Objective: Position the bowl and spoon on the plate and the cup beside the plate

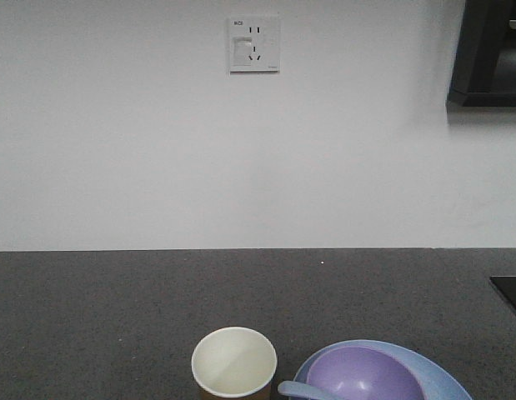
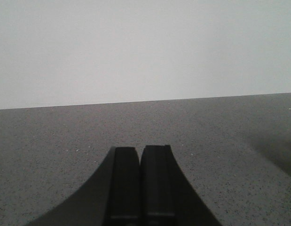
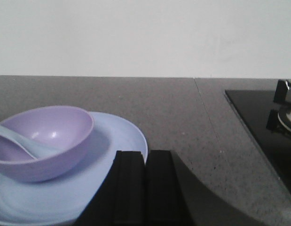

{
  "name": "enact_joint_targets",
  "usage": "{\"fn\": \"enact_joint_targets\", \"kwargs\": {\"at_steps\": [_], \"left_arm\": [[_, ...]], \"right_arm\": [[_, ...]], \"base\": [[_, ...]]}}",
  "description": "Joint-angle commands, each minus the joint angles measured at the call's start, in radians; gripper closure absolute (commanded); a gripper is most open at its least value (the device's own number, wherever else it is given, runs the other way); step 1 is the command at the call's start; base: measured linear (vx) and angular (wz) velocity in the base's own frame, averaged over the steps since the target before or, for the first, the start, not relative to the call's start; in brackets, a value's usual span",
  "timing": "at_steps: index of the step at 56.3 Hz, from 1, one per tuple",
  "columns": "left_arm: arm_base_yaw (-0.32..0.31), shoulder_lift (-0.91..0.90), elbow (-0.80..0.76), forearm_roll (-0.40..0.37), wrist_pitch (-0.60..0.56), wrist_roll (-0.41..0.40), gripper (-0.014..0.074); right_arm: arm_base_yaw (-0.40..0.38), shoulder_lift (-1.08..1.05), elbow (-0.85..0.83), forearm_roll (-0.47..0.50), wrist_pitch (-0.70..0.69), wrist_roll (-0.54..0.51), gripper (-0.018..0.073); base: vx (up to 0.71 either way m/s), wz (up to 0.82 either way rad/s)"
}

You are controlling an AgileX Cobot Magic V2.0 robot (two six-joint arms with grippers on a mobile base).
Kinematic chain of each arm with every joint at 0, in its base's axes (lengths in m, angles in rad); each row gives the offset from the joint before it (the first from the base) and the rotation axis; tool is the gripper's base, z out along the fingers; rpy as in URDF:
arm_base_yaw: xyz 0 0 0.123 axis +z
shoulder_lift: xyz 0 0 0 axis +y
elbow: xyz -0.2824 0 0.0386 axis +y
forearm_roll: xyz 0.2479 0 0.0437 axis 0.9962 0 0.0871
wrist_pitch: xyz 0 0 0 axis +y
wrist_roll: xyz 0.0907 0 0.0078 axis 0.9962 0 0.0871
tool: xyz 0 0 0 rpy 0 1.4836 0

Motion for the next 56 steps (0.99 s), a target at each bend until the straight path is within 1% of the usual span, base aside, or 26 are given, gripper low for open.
{"fn": "enact_joint_targets", "kwargs": {"at_steps": [1,5,9,56], "left_arm": [[0.0,-0.017,-0.025,-0.01,-0.075,-0.001,0.0603],[0.0,-0.016,-0.025,-0.01,-0.075,-0.001,0.0603],[0.0,-0.016,-0.025,-0.01,-0.075,-0.001,0.0603],[0.0,-0.016,-0.025,-0.01,-0.075,-0.001,0.0603]], "right_arm": [[-0.01,-0.052,0.077,0.007,-0.158,0.006,0.0565],[-0.01,-0.09,0.144,0.035,-0.217,0.006,0.0565],[-0.008,-0.084,0.139,0.038,-0.176,0.002,0.0565],[-0.008,-0.086,0.143,0.044,-0.175,0.002,0.0565]], "base": [[0.0,0.0],[0.0,0.0],[0.0,0.0],[0.0,0.0]]}}
